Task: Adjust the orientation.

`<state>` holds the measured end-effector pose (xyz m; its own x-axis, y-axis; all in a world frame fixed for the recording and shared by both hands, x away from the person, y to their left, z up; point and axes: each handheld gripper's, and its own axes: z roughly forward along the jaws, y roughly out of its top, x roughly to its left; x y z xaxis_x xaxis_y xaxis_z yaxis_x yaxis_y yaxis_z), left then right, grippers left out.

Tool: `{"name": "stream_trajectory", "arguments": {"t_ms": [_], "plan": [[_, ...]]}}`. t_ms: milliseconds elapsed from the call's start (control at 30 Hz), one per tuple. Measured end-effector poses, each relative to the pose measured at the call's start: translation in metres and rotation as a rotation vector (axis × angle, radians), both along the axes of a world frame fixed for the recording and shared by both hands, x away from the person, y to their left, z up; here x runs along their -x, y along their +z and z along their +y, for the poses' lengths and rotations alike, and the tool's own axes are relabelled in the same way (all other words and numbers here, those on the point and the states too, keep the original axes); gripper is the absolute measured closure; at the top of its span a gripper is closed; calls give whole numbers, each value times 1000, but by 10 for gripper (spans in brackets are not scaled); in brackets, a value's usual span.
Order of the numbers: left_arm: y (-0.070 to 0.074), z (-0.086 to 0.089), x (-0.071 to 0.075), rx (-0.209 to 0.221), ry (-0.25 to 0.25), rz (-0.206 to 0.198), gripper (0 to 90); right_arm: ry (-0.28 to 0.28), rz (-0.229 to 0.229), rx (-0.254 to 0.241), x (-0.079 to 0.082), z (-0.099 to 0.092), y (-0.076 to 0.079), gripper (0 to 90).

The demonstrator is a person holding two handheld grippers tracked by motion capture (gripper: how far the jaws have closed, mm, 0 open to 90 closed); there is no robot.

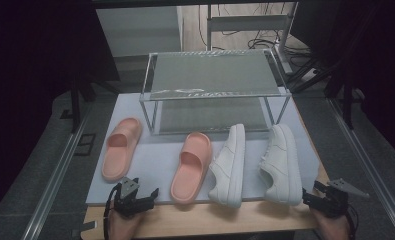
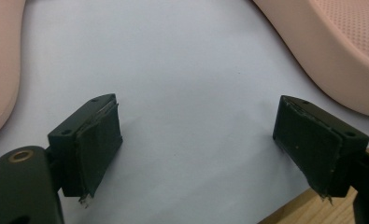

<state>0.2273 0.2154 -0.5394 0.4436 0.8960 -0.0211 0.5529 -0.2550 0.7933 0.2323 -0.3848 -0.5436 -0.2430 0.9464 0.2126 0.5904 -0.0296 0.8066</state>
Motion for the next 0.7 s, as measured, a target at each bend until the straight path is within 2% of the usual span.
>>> {"name": "stream_trajectory", "arguments": {"t_ms": [167,233,700], "plan": [[0,0,0,0,2,0,148,0,8,-19,-1,-2,-1,184],[0,0,0,-1,4,-1,149,-3,23,-54,-2,-4,-2,181],[0,-1,0,3,13,-1,149,-3,23,-51,-2,-4,-2,182]]}}
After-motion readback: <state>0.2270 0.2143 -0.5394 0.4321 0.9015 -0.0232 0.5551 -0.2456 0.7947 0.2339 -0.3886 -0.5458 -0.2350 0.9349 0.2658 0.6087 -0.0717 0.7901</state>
